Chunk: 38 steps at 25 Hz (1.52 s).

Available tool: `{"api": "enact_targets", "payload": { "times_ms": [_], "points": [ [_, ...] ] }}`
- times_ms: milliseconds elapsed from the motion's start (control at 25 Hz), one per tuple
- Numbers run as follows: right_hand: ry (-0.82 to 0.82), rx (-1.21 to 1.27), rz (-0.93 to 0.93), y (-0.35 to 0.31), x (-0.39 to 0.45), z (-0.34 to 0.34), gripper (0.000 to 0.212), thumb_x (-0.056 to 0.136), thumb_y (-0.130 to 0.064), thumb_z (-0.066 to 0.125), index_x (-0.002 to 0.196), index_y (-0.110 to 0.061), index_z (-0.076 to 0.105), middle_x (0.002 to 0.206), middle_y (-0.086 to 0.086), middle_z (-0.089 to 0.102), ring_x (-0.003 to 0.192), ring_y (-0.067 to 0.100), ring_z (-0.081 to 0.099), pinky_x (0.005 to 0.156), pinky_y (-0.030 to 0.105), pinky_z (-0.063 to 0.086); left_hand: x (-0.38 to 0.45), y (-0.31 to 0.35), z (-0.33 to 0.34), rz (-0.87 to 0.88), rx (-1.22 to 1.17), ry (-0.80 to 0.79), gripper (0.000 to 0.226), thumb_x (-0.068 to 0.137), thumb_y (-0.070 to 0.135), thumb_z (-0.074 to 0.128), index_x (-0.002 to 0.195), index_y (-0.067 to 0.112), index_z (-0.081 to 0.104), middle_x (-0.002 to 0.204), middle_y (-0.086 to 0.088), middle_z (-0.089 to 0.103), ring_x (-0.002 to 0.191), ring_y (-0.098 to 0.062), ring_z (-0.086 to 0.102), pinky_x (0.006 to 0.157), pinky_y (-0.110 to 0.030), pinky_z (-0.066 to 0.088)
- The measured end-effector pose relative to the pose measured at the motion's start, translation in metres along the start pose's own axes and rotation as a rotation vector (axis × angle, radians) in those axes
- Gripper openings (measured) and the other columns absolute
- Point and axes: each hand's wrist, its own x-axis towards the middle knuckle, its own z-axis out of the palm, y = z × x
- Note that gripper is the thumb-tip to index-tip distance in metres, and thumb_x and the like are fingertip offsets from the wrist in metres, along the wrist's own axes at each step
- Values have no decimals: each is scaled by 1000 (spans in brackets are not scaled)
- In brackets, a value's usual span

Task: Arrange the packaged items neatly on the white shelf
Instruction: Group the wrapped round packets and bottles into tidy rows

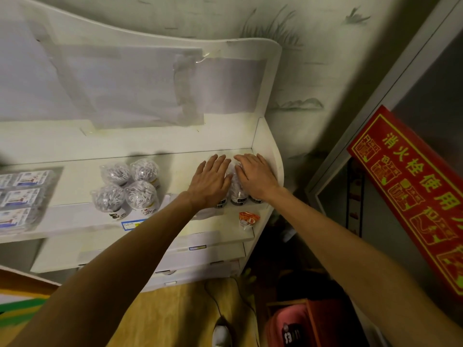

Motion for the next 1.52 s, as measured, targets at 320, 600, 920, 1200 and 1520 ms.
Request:
{"api": "enact_targets", "payload": {
  "times_ms": [320,600,920,1200,1520],
  "points": [
    [28,-41,-11,-1,3,-10,48,108,-39,29,148,-17,44,153,3,46,147,18,33,125,43,6,-4,0,-6,3,-17,-27,62,106,48,9,159,18,-1,167,-1,-6,153,-17,-10,124,-40,-5],
    [-79,-118,-13,-3,4,-6,57,108,-40,18,158,-14,24,165,4,23,153,16,14,126,41,5,-4,-4,-3,-23,21,-64,67,105,49,8,157,11,-9,165,-7,-15,151,-18,-16,122,-35,-11],
    [-103,-193,-10,-4,4,-3,59,107,-40,13,160,-13,16,167,4,16,154,16,9,126,42,4,-4,-1,3,-15,32,-39,67,105,49,8,158,10,-6,166,-8,-13,152,-18,-14,123,-34,-8],
    [-88,-161,9,-5,3,-5,57,107,-40,18,158,-13,24,165,4,25,153,17,16,126,41,6,-7,0,-2,-24,33,-18,67,105,50,10,159,11,1,167,-7,-3,154,-19,-4,125,-36,1],
    [-63,-135,9,-6,0,-7,56,107,-40,21,156,-13,29,161,4,32,151,18,22,125,40,9,11,-13,-15,-75,-236,36,48,107,32,30,152,14,36,159,-10,32,145,-30,32,116,-41,28]
  ]
}}
